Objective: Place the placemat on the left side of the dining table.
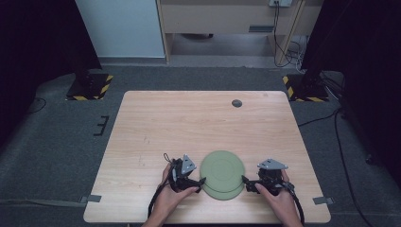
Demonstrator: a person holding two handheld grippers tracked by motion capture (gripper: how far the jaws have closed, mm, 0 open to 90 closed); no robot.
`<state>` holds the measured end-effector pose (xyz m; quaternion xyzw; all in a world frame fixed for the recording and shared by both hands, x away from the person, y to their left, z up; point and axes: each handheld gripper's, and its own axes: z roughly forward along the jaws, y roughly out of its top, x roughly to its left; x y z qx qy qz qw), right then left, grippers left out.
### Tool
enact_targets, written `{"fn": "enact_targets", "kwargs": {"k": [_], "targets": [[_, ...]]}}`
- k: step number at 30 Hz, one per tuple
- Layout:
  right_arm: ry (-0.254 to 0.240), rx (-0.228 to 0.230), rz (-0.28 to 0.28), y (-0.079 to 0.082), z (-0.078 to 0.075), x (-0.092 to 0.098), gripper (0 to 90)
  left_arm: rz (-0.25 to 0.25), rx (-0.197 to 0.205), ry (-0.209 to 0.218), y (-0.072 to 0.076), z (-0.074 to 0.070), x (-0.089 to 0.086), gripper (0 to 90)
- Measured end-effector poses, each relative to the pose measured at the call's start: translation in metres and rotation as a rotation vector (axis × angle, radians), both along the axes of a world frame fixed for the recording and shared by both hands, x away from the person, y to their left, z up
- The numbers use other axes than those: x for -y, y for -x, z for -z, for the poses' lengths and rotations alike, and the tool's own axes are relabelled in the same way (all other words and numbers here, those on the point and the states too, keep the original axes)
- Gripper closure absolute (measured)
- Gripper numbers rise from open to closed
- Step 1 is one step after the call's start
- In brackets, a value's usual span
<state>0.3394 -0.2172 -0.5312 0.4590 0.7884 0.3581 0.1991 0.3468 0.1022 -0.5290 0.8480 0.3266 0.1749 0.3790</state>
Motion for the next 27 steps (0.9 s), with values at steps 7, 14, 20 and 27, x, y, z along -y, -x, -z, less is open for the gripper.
{"fn": "enact_targets", "kwargs": {"k": [7, 14, 20, 27], "targets": [[0.003, 0.002, -0.016, 0.0048, -0.0004, -0.0014, 5.7, 0.003, 0.008, -0.009, 0.0002, -0.0004, 0.0008, 6.1], [-0.004, -0.004, -0.003, -0.0005, 0.0008, -0.0005, 4.9, 0.003, 0.008, -0.003, -0.0002, -0.0001, 0.0006, 6.7], [0.000, 0.002, -0.018, 0.0044, 0.0006, -0.0023, 5.0, -0.001, 0.000, 0.007, -0.0011, 0.0011, -0.0003, 6.1], [-0.005, 0.003, -0.017, 0.0043, 0.0002, -0.0003, 5.0, 0.020, 0.023, 0.026, -0.0004, -0.0063, -0.0013, 8.8]]}}
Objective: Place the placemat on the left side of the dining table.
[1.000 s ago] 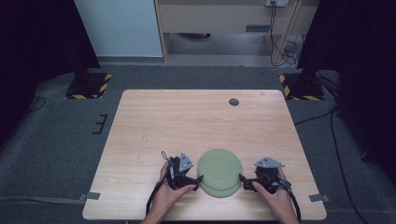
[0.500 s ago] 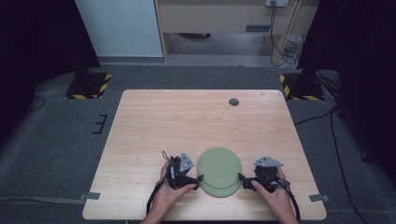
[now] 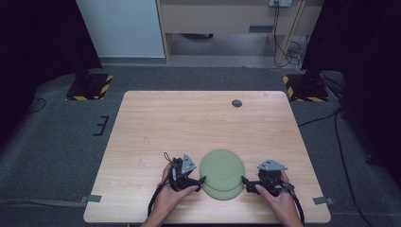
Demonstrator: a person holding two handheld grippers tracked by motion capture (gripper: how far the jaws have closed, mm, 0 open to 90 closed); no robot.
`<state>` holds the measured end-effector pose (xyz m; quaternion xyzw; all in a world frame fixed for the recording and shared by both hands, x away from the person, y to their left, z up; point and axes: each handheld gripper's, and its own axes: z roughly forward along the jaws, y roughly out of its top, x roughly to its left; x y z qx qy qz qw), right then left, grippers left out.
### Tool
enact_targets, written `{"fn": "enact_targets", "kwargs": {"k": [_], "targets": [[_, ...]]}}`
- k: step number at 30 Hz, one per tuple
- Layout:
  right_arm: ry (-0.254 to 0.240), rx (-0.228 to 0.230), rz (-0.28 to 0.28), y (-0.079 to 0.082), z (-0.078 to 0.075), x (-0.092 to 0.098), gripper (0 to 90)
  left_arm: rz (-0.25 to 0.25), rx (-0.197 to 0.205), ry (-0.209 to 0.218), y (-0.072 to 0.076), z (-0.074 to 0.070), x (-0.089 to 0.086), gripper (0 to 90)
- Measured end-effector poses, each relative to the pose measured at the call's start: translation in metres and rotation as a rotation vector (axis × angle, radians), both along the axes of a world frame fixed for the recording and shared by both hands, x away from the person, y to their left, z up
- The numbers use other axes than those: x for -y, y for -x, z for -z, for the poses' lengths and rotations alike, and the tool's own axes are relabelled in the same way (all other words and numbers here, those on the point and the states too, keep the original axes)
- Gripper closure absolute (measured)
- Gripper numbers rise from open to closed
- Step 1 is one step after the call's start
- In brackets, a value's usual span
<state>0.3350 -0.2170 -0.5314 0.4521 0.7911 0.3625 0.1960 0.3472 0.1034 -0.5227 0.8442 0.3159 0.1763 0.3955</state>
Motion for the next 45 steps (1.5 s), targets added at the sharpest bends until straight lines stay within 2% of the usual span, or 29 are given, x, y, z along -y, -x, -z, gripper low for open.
{"fn": "enact_targets", "kwargs": {"k": [2, 3, 6, 10, 12, 20, 24, 33, 45], "targets": [[-0.003, 0.003, -0.003, 0.001, 0.000, 0.000, 5.0, 0.010, 0.012, 0.005, -0.001, -0.003, 0.000, 8.2], [-0.003, 0.004, -0.007, 0.001, -0.001, 0.000, 5.0, 0.009, 0.007, 0.006, -0.003, -0.005, 0.001, 8.4], [-0.005, 0.002, -0.011, 0.002, 0.000, -0.002, 4.9, 0.013, -0.010, 0.044, -0.009, -0.014, 0.006, 8.3], [-0.002, 0.008, -0.020, 0.003, -0.001, -0.002, 4.6, 0.050, -0.026, 0.040, -0.020, -0.024, 0.019, 8.8], [-0.003, 0.011, -0.019, 0.004, -0.001, -0.002, 4.7, 0.062, -0.049, 0.037, -0.027, -0.026, 0.024, 8.5], [0.007, 0.003, -0.040, 0.004, 0.001, -0.007, 3.1, 0.041, -0.082, 0.052, -0.048, -0.022, 0.027, 11.8], [0.006, 0.000, -0.039, 0.003, 0.002, -0.007, 1.8, 0.039, -0.097, 0.032, -0.052, -0.018, 0.027, 13.2], [0.006, -0.007, -0.029, 0.001, 0.002, -0.007, 0.7, 0.022, -0.125, 0.047, -0.065, -0.016, 0.026, 20.0], [0.012, 0.000, -0.011, -0.002, 0.003, -0.006, 0.8, 0.048, -0.165, 0.060, -0.071, -0.010, 0.031, 23.1]]}}
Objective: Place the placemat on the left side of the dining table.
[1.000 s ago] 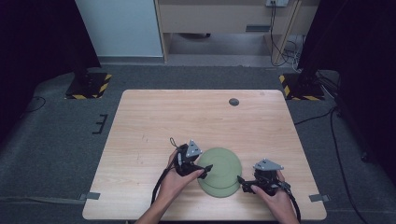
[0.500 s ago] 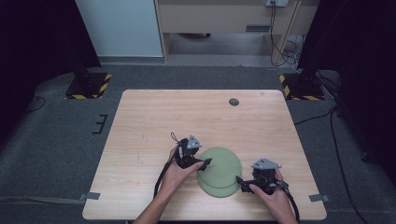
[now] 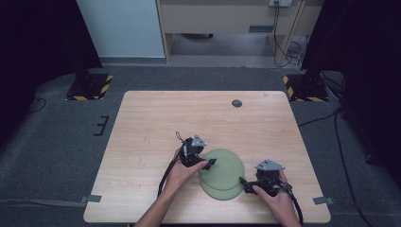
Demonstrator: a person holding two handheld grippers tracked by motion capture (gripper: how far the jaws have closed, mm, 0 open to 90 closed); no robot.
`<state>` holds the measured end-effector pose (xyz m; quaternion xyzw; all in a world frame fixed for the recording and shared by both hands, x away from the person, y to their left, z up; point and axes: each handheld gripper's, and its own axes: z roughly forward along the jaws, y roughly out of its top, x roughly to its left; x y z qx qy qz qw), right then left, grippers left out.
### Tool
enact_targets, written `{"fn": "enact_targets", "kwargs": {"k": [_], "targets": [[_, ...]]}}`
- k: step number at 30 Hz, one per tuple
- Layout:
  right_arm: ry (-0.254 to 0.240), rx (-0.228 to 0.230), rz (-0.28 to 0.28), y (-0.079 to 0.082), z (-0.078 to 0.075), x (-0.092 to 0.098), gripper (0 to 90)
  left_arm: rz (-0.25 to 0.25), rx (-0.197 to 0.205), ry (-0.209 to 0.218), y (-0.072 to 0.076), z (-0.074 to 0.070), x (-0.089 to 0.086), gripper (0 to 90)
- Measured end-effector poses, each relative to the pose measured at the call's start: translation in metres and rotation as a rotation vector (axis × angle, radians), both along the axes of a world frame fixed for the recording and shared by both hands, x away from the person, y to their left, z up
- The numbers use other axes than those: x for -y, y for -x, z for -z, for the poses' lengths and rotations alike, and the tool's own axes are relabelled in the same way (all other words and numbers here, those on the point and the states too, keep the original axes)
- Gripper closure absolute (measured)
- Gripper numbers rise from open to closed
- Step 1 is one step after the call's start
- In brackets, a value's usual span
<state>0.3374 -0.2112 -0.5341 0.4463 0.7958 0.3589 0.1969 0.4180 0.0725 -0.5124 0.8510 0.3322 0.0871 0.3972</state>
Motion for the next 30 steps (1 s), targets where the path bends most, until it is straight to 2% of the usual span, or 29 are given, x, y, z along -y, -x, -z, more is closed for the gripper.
{"fn": "enact_targets", "kwargs": {"k": [4, 7, 10, 15, 18, 19, 28, 30], "targets": [[0.002, 0.003, -0.001, 0.000, 0.000, 0.000, 1.6, 0.006, -0.007, -0.013, -0.001, 0.002, 0.001, 23.5], [-0.002, 0.005, -0.001, 0.002, -0.001, 0.000, 4.2, 0.010, -0.029, -0.003, -0.003, 0.005, 0.000, 24.1], [-0.011, 0.003, -0.002, 0.004, -0.002, 0.000, 4.5, 0.025, -0.047, -0.022, -0.003, 0.009, 0.003, 24.0], [-0.004, 0.009, -0.009, 0.004, -0.001, -0.001, 4.6, 0.027, -0.062, -0.009, -0.003, 0.010, 0.006, 24.0], [-0.003, 0.008, -0.016, 0.005, -0.001, -0.001, 4.7, 0.039, -0.092, 0.010, -0.004, 0.012, 0.007, 24.0], [-0.003, 0.009, -0.018, 0.005, -0.001, -0.002, 4.6, 0.043, -0.115, 0.023, -0.005, 0.013, 0.006, 23.8], [-0.006, 0.005, -0.020, 0.004, -0.001, -0.002, 3.5, 0.040, -0.116, 0.039, -0.004, 0.014, 0.007, 22.1], [-0.005, 0.003, -0.017, 0.004, 0.000, -0.002, 2.5, 0.036, -0.111, 0.031, -0.003, 0.014, 0.008, 22.7]]}}
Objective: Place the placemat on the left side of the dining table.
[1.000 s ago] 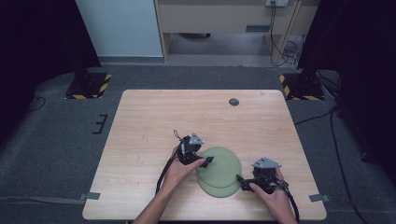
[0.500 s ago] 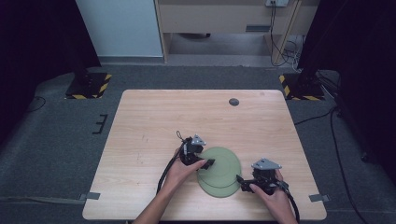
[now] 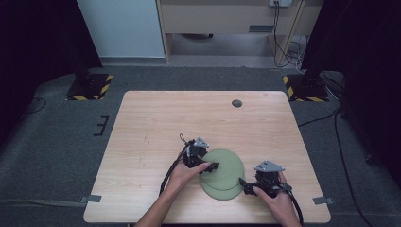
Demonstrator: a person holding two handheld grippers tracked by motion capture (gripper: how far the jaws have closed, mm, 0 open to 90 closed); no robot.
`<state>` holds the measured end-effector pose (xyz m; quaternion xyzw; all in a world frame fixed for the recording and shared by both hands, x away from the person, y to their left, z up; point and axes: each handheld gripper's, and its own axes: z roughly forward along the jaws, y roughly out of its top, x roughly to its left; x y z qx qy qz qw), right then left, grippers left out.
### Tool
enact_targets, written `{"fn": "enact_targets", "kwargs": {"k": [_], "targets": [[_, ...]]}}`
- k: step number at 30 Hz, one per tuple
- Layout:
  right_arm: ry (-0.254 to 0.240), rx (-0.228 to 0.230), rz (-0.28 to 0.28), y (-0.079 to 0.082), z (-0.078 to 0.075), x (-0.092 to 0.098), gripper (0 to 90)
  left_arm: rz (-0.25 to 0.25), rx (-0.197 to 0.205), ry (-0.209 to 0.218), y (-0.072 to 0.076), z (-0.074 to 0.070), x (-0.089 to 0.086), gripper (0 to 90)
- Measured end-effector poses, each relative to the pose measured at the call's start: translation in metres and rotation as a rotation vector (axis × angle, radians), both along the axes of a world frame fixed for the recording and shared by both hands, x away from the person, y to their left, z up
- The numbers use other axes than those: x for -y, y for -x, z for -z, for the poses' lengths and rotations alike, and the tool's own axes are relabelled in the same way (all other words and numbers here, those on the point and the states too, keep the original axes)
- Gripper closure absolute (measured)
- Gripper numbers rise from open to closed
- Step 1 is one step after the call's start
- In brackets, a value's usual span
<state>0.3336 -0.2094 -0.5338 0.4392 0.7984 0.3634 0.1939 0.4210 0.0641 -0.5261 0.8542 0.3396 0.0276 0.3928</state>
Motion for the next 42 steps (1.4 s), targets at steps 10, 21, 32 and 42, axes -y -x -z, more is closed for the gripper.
{"fn": "enact_targets", "kwargs": {"k": [10, 21, 32, 42], "targets": [[0.001, -0.002, 0.002, -0.001, 0.001, 0.000, 1.1, -0.057, 0.085, 0.028, 0.006, -0.016, -0.004, 42.8], [0.000, -0.003, 0.003, -0.001, 0.001, 0.000, 0.9, -0.077, 0.078, 0.131, 0.007, -0.025, -0.013, 63.6], [-0.001, -0.005, 0.002, -0.002, 0.001, 0.000, 0.8, -0.058, 0.032, 0.156, 0.006, -0.023, -0.014, 67.0], [-0.001, -0.004, 0.001, -0.002, 0.001, 0.001, 0.8, -0.078, 0.060, 0.120, 0.007, -0.022, -0.014, 77.5]]}}
